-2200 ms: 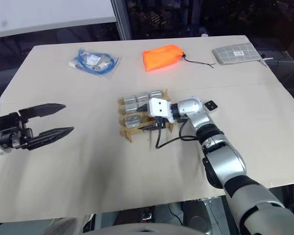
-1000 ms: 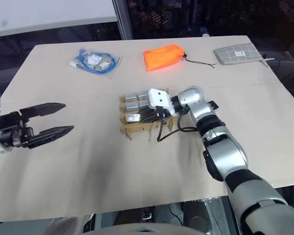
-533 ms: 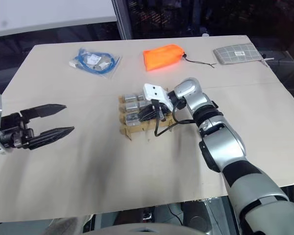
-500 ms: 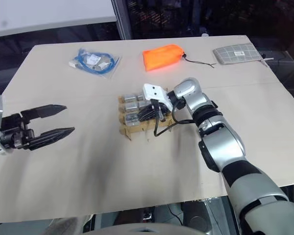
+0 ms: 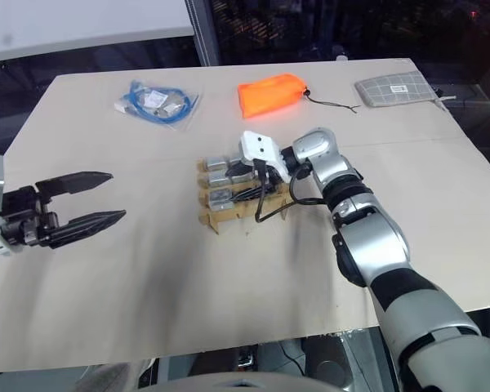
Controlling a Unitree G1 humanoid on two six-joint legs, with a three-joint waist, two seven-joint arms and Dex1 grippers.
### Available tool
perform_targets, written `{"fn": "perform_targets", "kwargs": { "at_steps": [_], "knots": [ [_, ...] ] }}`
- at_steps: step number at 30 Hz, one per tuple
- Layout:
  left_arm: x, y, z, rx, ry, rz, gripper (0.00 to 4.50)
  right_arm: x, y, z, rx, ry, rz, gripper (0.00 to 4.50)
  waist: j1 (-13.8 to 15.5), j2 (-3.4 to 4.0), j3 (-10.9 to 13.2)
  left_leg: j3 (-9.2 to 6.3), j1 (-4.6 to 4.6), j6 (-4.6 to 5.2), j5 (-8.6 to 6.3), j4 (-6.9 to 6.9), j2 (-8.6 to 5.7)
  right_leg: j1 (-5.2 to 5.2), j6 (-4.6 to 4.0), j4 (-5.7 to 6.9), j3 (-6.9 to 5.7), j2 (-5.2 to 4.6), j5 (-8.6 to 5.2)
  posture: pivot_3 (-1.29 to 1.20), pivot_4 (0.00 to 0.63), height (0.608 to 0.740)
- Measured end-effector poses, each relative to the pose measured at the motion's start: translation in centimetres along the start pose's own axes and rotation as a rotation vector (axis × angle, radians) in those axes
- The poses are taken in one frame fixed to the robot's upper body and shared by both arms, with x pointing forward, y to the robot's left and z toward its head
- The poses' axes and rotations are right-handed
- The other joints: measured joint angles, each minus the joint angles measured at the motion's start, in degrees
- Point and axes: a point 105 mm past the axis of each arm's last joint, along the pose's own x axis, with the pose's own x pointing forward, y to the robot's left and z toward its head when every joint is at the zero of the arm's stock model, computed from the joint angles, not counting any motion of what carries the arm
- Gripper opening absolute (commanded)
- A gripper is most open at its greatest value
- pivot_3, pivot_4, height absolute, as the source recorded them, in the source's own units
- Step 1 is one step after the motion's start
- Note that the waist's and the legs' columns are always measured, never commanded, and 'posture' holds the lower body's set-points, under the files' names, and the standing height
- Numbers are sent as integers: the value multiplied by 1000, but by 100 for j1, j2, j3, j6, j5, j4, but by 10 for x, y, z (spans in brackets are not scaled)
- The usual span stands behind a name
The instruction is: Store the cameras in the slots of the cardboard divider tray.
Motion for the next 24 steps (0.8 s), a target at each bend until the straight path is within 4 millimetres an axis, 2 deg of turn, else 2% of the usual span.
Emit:
{"fn": "perform_targets", "kwargs": {
  "at_steps": [5, 23, 24],
  "knots": [
    [3, 0, 0, -3, -1, -15, 3877, 12, 7, -8, -51, 8, -10, 2869, -2, 0, 3, 1, 0, 0, 0, 0, 0, -1, 0, 1, 0, 0, 0, 0, 150, 740],
    [3, 0, 0, 0, 0, -13, 3877, 18, 7, -16, -136, 63, -57, 2869, -2, -1, 3, 1, 1, 0, 1, 1, 0, 0, -1, 2, 0, 1, 0, 0, 150, 740],
    [3, 0, 0, 0, 0, -13, 3877, 18, 7, -17, -134, 63, -58, 2640, -2, -1, 3, 1, 1, 0, 1, 1, 0, 0, -1, 2, 0, 1, 0, 0, 150, 740]
  ]
}}
